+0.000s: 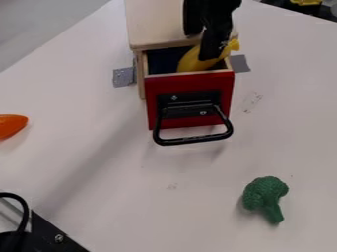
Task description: Get the banana out of the drawer and put it down on the left side of the table.
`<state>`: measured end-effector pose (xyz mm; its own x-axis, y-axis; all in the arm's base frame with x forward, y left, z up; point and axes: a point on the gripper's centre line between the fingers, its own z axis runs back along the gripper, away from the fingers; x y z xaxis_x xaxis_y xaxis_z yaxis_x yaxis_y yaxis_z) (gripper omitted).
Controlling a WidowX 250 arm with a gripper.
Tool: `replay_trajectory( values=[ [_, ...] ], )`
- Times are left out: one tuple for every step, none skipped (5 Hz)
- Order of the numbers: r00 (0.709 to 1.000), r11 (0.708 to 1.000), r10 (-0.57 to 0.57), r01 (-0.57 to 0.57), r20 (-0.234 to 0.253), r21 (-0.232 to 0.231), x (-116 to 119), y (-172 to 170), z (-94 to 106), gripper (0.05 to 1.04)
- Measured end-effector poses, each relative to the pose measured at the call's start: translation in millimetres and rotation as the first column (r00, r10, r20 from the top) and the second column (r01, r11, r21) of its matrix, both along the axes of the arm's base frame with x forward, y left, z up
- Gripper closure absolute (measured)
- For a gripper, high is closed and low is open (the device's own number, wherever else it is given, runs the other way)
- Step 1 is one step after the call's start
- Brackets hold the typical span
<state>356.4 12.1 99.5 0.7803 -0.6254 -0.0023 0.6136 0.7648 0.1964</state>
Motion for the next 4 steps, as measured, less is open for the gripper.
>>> replay_trajectory(
  values=[
    [0.997,0.996,-0.082,0.082,-0.006,0.027,-8.4,-2.0,-2.0,0.085],
    [0.988,0.988,-0.151,0.152,-0.033,0.037,-23.3,-14.4,-4.5,0.085],
    [0.976,0.978,-0.203,0.207,-0.083,0.039,-38.9,-21.1,-14.9,0.085],
    [0.973,0.974,-0.219,0.222,-0.073,0.037,-42.2,-21.8,-9.1,0.085]
  ],
)
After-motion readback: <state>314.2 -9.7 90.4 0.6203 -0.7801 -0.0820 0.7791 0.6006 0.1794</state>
